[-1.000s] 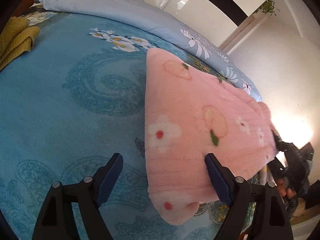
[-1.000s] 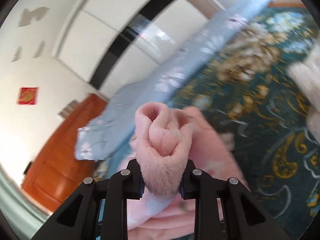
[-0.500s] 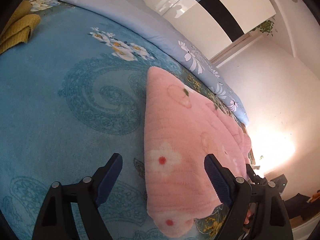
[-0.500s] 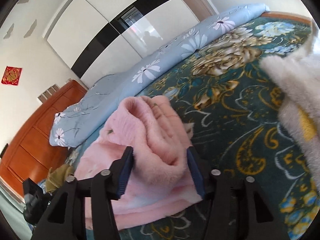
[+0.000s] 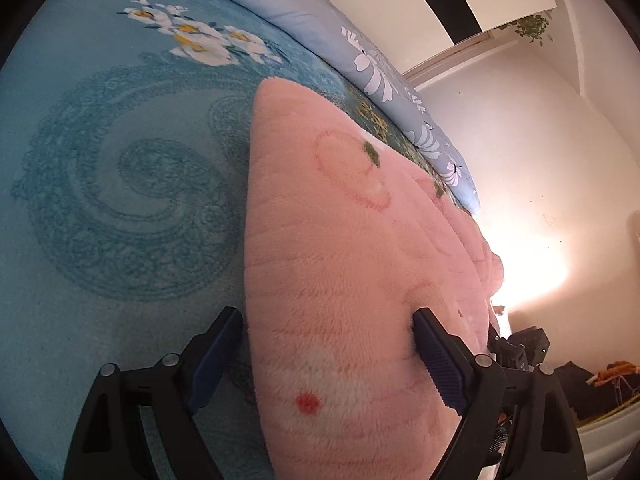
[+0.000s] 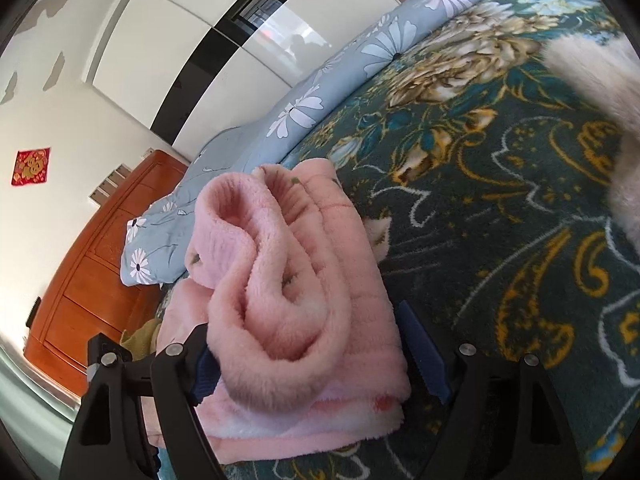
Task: Fold clothes
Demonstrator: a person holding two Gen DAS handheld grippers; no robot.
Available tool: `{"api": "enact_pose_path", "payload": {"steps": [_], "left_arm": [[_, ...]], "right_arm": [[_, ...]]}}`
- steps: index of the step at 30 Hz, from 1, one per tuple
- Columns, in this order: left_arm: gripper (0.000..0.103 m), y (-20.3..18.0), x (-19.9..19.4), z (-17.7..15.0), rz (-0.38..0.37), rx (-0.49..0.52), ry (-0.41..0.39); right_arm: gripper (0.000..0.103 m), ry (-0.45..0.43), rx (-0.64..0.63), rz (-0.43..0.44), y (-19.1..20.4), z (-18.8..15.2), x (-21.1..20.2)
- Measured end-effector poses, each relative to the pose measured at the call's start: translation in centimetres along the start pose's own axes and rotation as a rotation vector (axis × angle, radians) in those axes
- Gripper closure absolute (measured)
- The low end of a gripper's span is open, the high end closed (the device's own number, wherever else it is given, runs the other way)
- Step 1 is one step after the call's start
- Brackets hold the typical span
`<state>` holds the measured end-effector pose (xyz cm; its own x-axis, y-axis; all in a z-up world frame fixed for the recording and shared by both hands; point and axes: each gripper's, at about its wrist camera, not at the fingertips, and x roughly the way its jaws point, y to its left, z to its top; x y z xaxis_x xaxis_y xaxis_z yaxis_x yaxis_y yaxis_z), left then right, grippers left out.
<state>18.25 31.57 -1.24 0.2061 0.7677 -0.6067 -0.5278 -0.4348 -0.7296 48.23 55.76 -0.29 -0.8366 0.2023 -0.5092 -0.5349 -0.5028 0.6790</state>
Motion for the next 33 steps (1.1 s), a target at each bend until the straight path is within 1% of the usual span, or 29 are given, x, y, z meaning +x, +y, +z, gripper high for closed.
{"api": "enact_pose_path", "payload": {"steps": [5,7,8,9,10,12,13,15,17,20,22,24,26,28,31,33], "left_arm": [[0.015,-0.8,0.5,0.3,0.018,0.043,0.003],[0.016,-1.1,0.6,0.2,0.012,0.057,0.005],[0.017,-1.2,0.6,0.1,0.01,0.064,0.006],[0.02,-1.4,0.6,0.1,0.013,0.069,0.005],[0.022,-1.5,0.6,0.0,0.02,0.075,0.003],[0.034,-1.8,0.5,-0.1,0.031,0.085,0.0],[0.037,-2.0,0.4,-0.1,0.045,0.092,-0.003],[0.047,-2.5,0.4,-0.3,0.08,0.112,-0.009],[0.051,-3.0,0.2,-0.5,0.099,0.129,-0.019],[0.055,-3.1,0.2,-0.5,0.123,0.12,-0.025],[0.06,-3.4,-0.1,-0.6,0.141,0.12,-0.028],[0.066,-4.2,-0.7,-0.8,0.167,0.148,-0.038],[0.068,-5.0,-1.2,-1.3,0.188,0.179,-0.055],[0.068,-5.6,-1.4,-1.9,0.19,0.191,-0.062],[0.07,-5.6,-2.7,-2.8,0.162,0.178,-0.055],[0.07,-6.1,-3.4,-3.6,0.153,0.192,-0.053]], "right_arm": [[0.022,0.008,-0.006,-0.012,0.6,0.2,0.9],[0.025,0.007,-0.005,-0.017,0.9,0.2,1.1],[0.031,0.005,0.004,-0.012,1.0,0.1,1.1],[0.036,0.005,0.017,-0.002,1.0,0.0,1.1],[0.038,0.005,0.03,0.007,1.0,0.0,1.0],[0.044,0.008,0.047,0.007,1.1,-0.2,0.9],[0.045,0.01,0.054,0.003,1.2,-0.2,0.9],[0.046,0.017,0.066,-0.003,1.4,-0.3,0.8],[0.046,0.021,0.088,-0.007,1.4,-0.3,0.9],[0.049,0.027,0.132,-0.026,1.4,-0.3,1.0],[0.053,0.027,0.129,-0.046,2.1,-0.2,0.9],[0.057,0.018,0.101,-0.056,3.1,-0.3,0.4],[0.058,0.009,0.073,-0.052,4.0,-0.4,-0.3],[0.059,0.012,0.059,-0.053,4.4,-0.5,-0.9],[0.059,0.03,0.069,-0.06,4.5,-0.8,-1.8],[0.06,0.026,0.057,-0.05,4.9,-1.2,-2.8]]}}
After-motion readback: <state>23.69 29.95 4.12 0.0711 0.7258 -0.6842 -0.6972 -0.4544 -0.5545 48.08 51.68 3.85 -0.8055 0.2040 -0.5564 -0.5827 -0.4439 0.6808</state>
